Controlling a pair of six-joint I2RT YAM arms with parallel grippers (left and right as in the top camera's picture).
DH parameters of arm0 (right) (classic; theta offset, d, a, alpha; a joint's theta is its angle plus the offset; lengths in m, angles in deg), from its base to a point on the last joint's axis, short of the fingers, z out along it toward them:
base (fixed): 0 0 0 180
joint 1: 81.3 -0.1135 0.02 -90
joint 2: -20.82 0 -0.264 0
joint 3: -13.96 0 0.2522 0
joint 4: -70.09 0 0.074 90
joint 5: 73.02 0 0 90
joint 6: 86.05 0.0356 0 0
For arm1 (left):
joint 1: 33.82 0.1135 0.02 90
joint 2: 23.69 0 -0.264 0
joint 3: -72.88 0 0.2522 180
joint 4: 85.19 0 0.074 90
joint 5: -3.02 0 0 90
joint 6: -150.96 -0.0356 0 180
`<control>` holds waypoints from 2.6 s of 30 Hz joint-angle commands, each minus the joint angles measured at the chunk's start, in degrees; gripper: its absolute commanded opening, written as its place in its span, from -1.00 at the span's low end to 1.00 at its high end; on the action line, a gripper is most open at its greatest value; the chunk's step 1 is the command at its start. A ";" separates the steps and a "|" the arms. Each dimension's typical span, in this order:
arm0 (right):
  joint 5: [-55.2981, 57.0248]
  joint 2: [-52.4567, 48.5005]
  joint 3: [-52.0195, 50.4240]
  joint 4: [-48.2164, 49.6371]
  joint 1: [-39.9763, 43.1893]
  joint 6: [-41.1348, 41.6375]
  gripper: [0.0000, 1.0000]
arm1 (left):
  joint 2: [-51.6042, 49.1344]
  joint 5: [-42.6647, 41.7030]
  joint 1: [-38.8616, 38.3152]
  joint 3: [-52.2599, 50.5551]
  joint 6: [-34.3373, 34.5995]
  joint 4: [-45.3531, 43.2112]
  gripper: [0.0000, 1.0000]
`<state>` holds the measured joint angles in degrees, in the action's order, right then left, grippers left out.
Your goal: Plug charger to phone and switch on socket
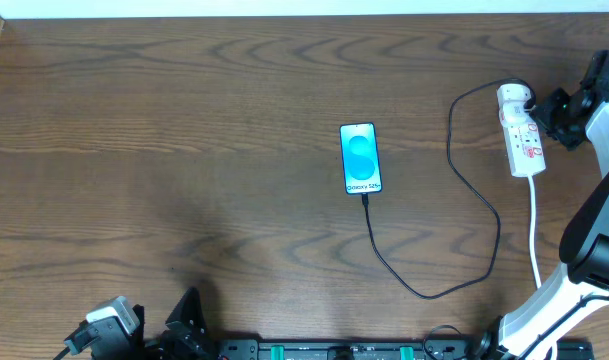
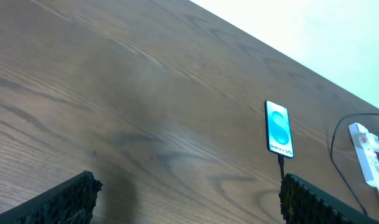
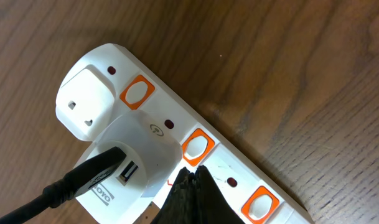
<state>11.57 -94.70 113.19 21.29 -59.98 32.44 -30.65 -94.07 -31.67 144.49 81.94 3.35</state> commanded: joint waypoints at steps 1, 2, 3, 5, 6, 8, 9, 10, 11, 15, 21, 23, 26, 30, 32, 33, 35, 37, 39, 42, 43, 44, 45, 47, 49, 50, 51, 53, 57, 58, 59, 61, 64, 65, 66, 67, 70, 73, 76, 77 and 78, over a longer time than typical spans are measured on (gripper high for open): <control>-0.13 -2.01 1.11 0.35 0.33 0.85 -0.98 | 0.59 0.72 0.15 -0.31 0.11 -0.04 0.86; -0.17 -2.49 1.11 0.63 0.33 0.85 -0.98 | 0.59 0.72 0.15 -0.31 0.09 -0.04 0.86; -0.46 -2.78 1.11 0.83 0.33 0.85 -0.98 | 0.59 0.72 0.15 -0.31 0.09 -0.04 0.87; -0.92 -3.48 1.11 1.05 0.33 0.87 -0.98 | 0.59 0.72 0.15 -0.31 0.09 -0.02 0.87; -1.01 -3.76 1.11 1.05 0.33 0.85 -0.98 | 0.59 0.72 0.15 -0.31 0.09 -0.02 0.87; -0.98 -4.22 1.11 1.22 0.33 0.85 -0.98 | 0.59 0.72 0.15 -0.31 0.09 -0.04 0.86; -0.98 -4.39 1.11 1.46 0.35 0.83 -0.98 | 0.59 0.72 0.15 -0.31 0.09 -0.04 0.86; -1.01 -4.44 1.11 1.68 0.35 0.85 -0.98 | 0.59 0.72 0.15 -0.31 0.11 -0.07 0.86; -1.03 -4.44 1.11 1.92 0.33 0.83 -0.98 | 0.59 0.72 0.15 -0.31 0.09 -0.07 0.86; -2.36 -4.44 1.11 2.95 0.33 0.76 -0.98 | 0.59 0.72 0.15 -0.31 0.09 -0.11 0.86; -4.48 -4.44 1.11 4.24 0.33 -0.94 -0.98 | 0.59 0.72 0.15 -0.31 0.09 -0.24 0.87; -4.44 -4.44 1.11 4.35 0.33 -1.42 -0.98 | 0.59 0.72 0.15 -0.31 0.09 -0.24 0.86; -4.42 -4.48 1.09 4.26 0.20 -2.82 -0.98 | 0.59 0.72 0.15 -0.31 0.09 -0.24 0.86; -4.42 -4.61 1.03 4.07 -0.70 -3.72 -0.98 | 0.59 0.72 0.15 -0.31 0.09 -0.24 0.86; -4.39 -4.66 1.01 4.00 -1.29 -3.72 -0.98 | 0.59 0.72 0.15 -0.31 0.11 -0.24 0.87; -4.39 -4.70 0.98 3.98 -1.66 -3.74 -0.98 | 0.59 0.72 0.15 -0.31 0.11 -0.24 0.87; -4.37 -5.03 0.98 4.02 -2.51 -3.74 -0.98 | 0.59 0.72 0.15 -0.31 0.09 -0.22 0.86; -4.35 -5.66 0.98 3.91 -3.28 -3.76 -0.98 | 0.59 0.72 0.15 -0.31 0.09 -0.22 0.87; -3.98 -6.47 0.98 3.54 -4.00 -3.72 -0.98 | 0.59 0.72 0.15 -0.31 0.09 -0.22 0.86; -3.65 -7.34 0.98 3.61 -4.79 -3.74 -0.98 | 0.59 0.72 0.15 -0.31 0.09 -0.20 0.87; -3.56 -7.41 0.98 3.58 -4.94 -3.72 -0.98 | 0.59 0.72 0.15 -0.31 0.09 -0.20 0.86; -3.58 -7.41 0.98 3.50 -5.11 -3.74 -0.98 | 0.59 0.72 0.15 -0.31 0.09 -0.20 0.86; -3.65 -7.41 0.98 3.34 -5.22 -3.74 -0.98 | 0.59 0.72 0.15 -0.31 0.09 -0.20 0.87; -4.26 -7.41 0.98 3.10 -5.38 -3.78 -0.98 | 0.59 0.72 0.15 -0.31 0.09 -0.20 0.86; -4.26 -7.41 0.98 2.86 -5.46 -3.98 -0.98 | 0.59 0.72 0.15 -0.31 0.09 -0.20 0.86; -4.33 -7.41 0.98 2.71 -5.46 -4.13 -0.98 | 0.59 0.72 0.15 -0.31 0.09 -0.20 0.87; -4.96 -7.41 0.98 2.69 -5.49 -4.83 -0.98 | 0.59 0.72 0.15 -0.31 0.09 -0.20 0.87; -7.56 -7.43 0.96 2.69 -5.46 -5.86 -0.98 | 0.59 0.72 0.15 -0.31 0.09 -0.17 0.87; -9.94 -7.52 0.46 3.13 -5.95 -5.90 -0.98 | 0.59 0.72 0.15 -0.31 0.09 -0.17 0.87; -9.97 -7.52 0.28 3.13 -6.03 -5.90 -0.98 | 0.59 0.72 0.15 -0.31 0.09 -0.13 0.86; -9.97 -7.52 0.13 3.13 -6.12 -5.88 -0.98 | 0.59 0.72 0.15 -0.31 0.09 -0.02 0.86; -9.97 -7.54 -0.15 3.23 -6.34 -5.88 -0.98 | 0.59 0.72 0.15 -0.31 0.09 0.02 0.87; -10.21 -7.98 -0.20 3.61 -6.49 -5.92 -0.98 | 0.59 0.72 0.15 -0.31 0.09 0.11 0.87; -10.23 -8.17 -0.20 3.63 -6.49 -5.92 -0.98 | 0.59 0.72 0.15 -0.31 0.09 0.20 0.86; -10.27 -8.39 -0.20 3.61 -6.49 -6.10 -0.98 | 0.59 0.72 0.15 -0.31 0.09 0.24 0.86; -10.82 -8.81 -0.20 3.67 -6.49 -7.02 -0.99 | 0.59 0.72 0.15 -0.31 0.09 0.24 0.86; -14.32 -10.32 -0.20 4.22 -6.64 -10.23 -0.98 | 0.59 0.72 0.15 -0.31 0.09 0.24 0.86; -14.67 -12.37 -0.20 4.20 -6.86 -10.56 -0.98 | 0.59 0.72 0.15 -0.31 0.09 0.22 0.86; -16.31 -14.34 -0.20 3.74 -7.30 -11.06 -0.98 | 0.59 0.72 0.15 -0.31 0.09 0.22 0.86; -17.31 -14.99 -0.20 3.74 -7.56 -11.93 -0.98 | 0.59 0.72 0.15 -0.31 0.09 0.22 0.87; -17.79 -15.58 -0.20 3.58 -7.91 -12.83 -0.98 | 0.59 0.72 0.15 -0.31 0.09 0.22 0.86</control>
<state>13.03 -100.74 114.64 23.08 -62.25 23.65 -30.65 -94.07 -31.67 144.49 81.94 3.44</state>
